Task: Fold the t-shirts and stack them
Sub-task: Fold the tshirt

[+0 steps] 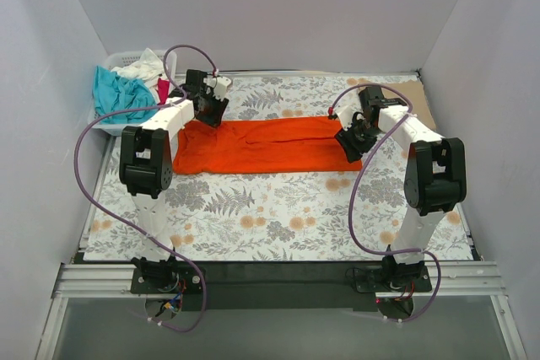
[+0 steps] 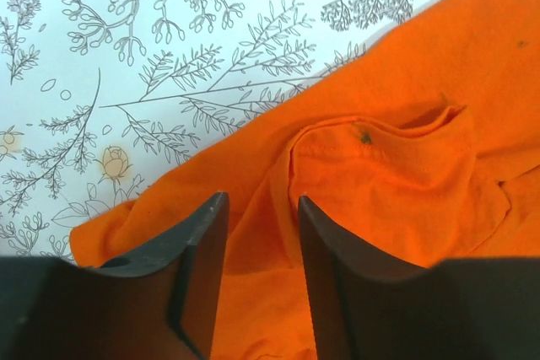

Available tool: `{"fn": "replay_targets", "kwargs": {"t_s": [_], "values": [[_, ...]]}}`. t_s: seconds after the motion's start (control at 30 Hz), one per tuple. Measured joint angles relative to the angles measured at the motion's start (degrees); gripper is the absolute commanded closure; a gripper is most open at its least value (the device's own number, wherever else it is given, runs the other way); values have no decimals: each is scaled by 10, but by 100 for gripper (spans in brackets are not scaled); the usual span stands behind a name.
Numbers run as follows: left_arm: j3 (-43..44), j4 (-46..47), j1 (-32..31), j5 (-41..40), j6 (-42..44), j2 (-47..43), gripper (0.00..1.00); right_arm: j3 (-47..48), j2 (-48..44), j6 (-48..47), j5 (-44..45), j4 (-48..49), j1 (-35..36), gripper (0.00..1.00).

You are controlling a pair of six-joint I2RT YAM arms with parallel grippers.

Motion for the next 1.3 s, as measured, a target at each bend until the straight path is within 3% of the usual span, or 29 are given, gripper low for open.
{"fn": "replay_targets", "kwargs": {"t_s": [0.3, 0.7, 0.93, 1.3], "values": [[19, -49, 28, 31, 1, 1, 60, 0, 0, 0, 0, 0, 0, 51], [25, -91, 39, 131, 4, 1, 58, 0, 0, 0, 0, 0, 0, 51], [24, -91, 31, 128, 5, 1, 60, 0, 0, 0, 0, 0, 0, 51], [15, -76, 16, 84, 9, 1, 99, 0, 0, -1, 1, 0, 0, 52]]}}
